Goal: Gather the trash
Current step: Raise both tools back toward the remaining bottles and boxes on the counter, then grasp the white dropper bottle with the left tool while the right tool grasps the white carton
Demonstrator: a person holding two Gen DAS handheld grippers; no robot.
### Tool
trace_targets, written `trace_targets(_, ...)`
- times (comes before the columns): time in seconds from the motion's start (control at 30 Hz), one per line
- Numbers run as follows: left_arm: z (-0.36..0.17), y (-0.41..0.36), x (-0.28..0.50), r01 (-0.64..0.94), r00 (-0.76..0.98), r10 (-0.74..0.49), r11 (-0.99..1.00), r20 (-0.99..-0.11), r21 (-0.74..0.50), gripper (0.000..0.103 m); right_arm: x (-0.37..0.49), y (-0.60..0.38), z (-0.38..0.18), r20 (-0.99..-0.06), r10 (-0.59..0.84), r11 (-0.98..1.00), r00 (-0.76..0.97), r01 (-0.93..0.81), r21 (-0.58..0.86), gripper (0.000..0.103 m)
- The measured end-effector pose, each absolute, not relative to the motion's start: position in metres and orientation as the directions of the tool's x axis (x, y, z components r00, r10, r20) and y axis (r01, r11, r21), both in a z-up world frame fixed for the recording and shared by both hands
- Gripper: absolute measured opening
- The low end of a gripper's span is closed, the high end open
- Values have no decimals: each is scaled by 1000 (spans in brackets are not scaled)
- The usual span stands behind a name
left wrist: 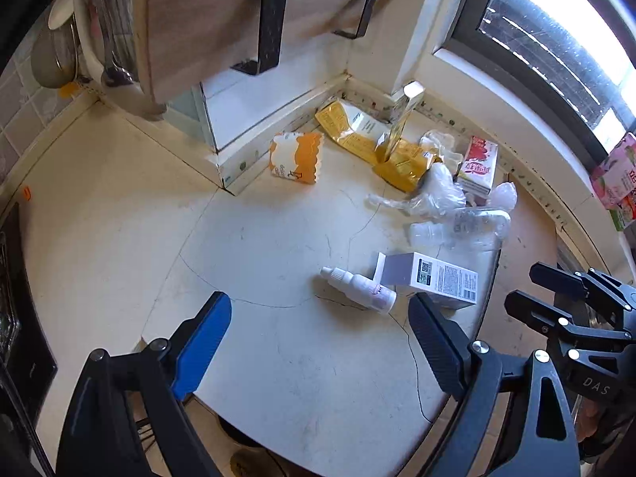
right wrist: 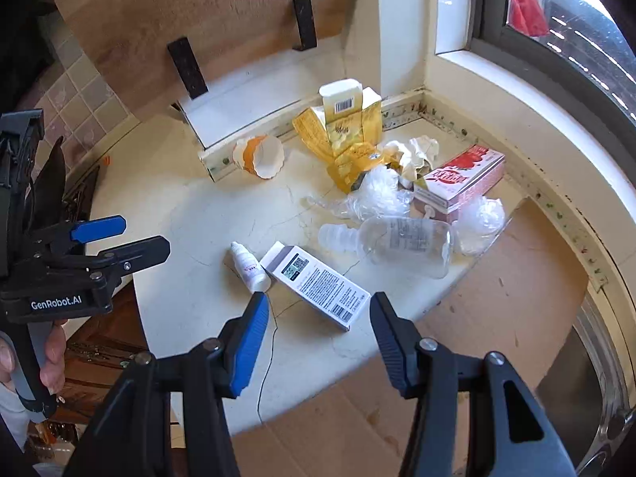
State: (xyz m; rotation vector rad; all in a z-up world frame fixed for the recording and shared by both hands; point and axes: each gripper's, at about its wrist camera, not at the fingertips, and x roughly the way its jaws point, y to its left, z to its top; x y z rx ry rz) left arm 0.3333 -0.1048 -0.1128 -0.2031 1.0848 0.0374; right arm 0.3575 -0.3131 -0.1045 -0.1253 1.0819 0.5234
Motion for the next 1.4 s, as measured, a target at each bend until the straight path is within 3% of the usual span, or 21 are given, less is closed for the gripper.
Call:
trace_targets(0.43,-142,-113,354,-156,413,-51,980,-909,-126,89,386,-288,-144,-898,314,815,309,-573,88,53)
trace_targets(0.97,-166,-97,368,-244,339,-98,951,-936,-188,89,383,-268,-168,-912,280,757,299,-653,18,53)
trace_targets(1.1,-175,-96,374,-292,316,-158,922,-936,-254,89,376,-266,-176,-930,243,740,276,-673,-7,40)
trace_targets(1.33,-189,-103,389,-366,294,-200,880,-935,-304,89,373,-279,-188,-935,253,790,250,-611,51,35)
trace_targets(1.4,-191,-106,393,-380,284,-192,877,-939,-294,85,370,-287,-184,-926,278,806,256,-586,80,35)
